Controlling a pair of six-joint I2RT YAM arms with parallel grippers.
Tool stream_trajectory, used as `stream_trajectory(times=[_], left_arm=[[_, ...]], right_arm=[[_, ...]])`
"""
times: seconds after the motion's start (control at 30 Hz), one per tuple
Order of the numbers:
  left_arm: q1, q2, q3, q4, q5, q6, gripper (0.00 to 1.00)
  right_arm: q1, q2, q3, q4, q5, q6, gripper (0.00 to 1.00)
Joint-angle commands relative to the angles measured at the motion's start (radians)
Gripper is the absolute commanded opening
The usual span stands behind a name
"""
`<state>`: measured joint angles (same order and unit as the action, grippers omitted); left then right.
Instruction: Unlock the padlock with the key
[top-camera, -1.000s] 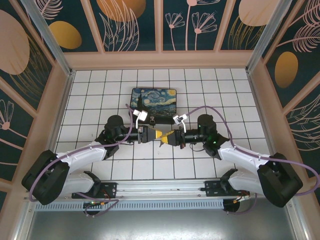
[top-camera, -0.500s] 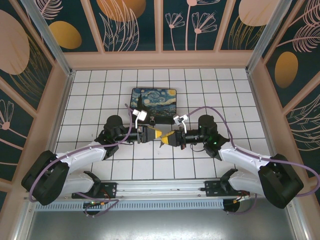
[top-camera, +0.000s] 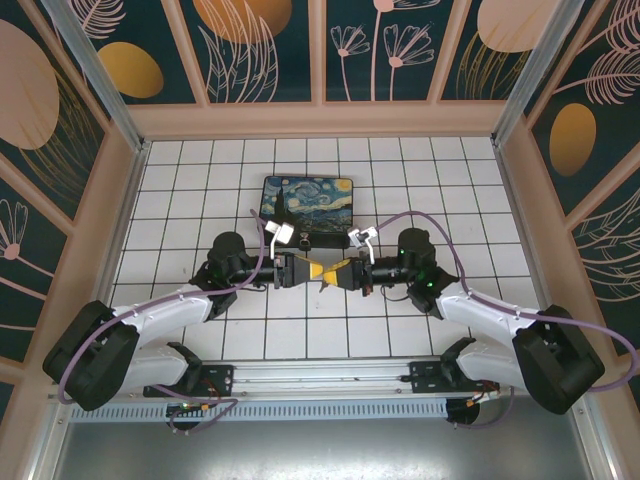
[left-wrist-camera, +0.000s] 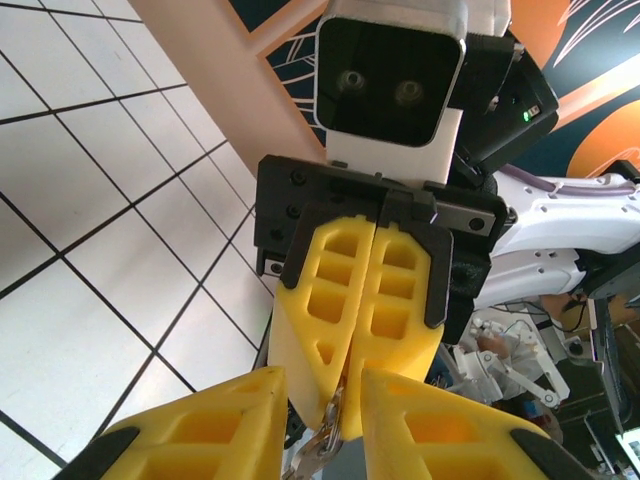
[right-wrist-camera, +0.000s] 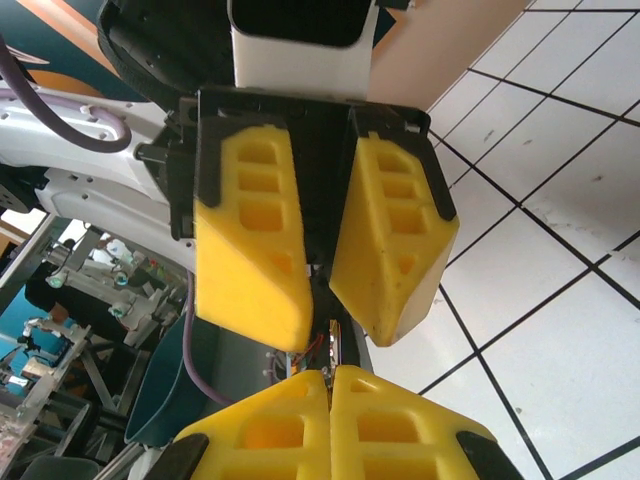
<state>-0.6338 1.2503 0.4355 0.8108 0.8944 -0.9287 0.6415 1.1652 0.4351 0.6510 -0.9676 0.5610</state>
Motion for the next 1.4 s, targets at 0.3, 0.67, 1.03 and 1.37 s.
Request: stream_trajectory(times=[0.3,0.67,1.03,1.37], left_arm=[[0.006,-0.015,-0.010,0.050,0.027,0.010,0.22],[0.005,-0.020,-0.007,0.054,0.025,0.009,0.18],[0.005,-0.015,-0.018,0.079,0.027,-0.002,0.03],[0.006,-0.029,-0.021,0.032,-0.060,-0.008,0.00]], right_arm=[[-0.002,0.021,0.019,0.059,-0.022,0.019,0.00],[0.005,0.050,0.039,0.077,-0.028,0.029,0.00],[0.013,0.070,0.043,0.080,-0.025,0.031,0.00],[-0.037,0.040,0.030,0.040,-0.025,0.029,0.39]])
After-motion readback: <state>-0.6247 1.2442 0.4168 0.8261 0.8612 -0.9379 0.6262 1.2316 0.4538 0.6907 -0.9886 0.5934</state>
